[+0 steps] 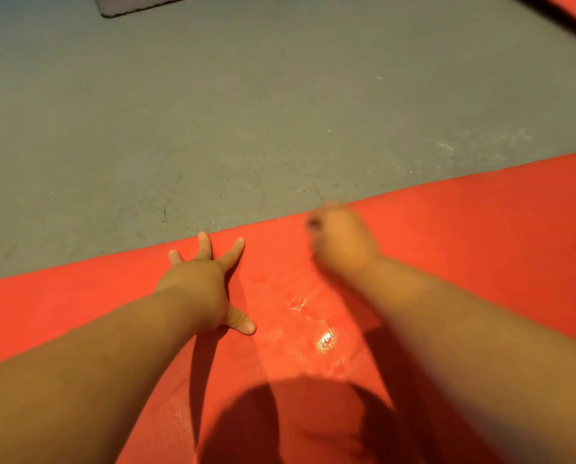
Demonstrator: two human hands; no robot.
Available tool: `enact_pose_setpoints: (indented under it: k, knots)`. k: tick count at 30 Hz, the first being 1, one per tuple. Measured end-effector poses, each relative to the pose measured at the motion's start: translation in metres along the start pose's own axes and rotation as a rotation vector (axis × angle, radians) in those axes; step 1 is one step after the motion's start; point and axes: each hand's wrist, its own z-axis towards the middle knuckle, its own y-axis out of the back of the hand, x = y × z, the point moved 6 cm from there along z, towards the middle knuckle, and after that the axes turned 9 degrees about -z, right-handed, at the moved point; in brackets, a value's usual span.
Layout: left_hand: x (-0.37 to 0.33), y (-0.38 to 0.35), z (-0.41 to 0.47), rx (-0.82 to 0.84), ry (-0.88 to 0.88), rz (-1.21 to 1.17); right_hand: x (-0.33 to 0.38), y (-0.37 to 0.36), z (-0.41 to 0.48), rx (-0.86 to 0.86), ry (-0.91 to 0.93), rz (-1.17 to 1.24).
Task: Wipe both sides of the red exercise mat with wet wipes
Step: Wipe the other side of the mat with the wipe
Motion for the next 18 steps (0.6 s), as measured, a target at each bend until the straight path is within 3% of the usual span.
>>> enact_pose_setpoints:
  k: [2, 3, 5, 10, 13, 16, 18]
  knots:
    - [0.000, -0.001, 0.002, -0.002, -0.004, 0.000, -0.088, 0.026, 0.015, -0.101, -0.400, 0.012]
    - [0.001, -0.001, 0.003, -0.001, -0.002, -0.004, -0.111, 0.031, 0.018, -0.128, -0.512, 0.002]
    - [0.000, 0.000, 0.005, 0.010, 0.001, -0.010, -0.087, 0.026, 0.024, -0.142, -0.472, -0.038]
    - [0.001, 0.000, 0.007, 0.010, -0.009, -0.013, 0.063, -0.023, 0.010, -0.045, -0.079, 0.093]
    - [-0.001, 0.001, 0.007, 0.017, -0.002, 0.003, 0.021, -0.008, 0.016, -0.050, -0.078, 0.015]
    - [-0.002, 0.002, 0.007, 0.021, 0.009, 0.022, -0.080, 0.022, 0.006, -0.078, -0.368, -0.070]
    - [-0.004, 0.004, 0.006, 0.018, 0.006, 0.035, -0.100, 0.026, -0.024, -0.093, -0.437, -0.068]
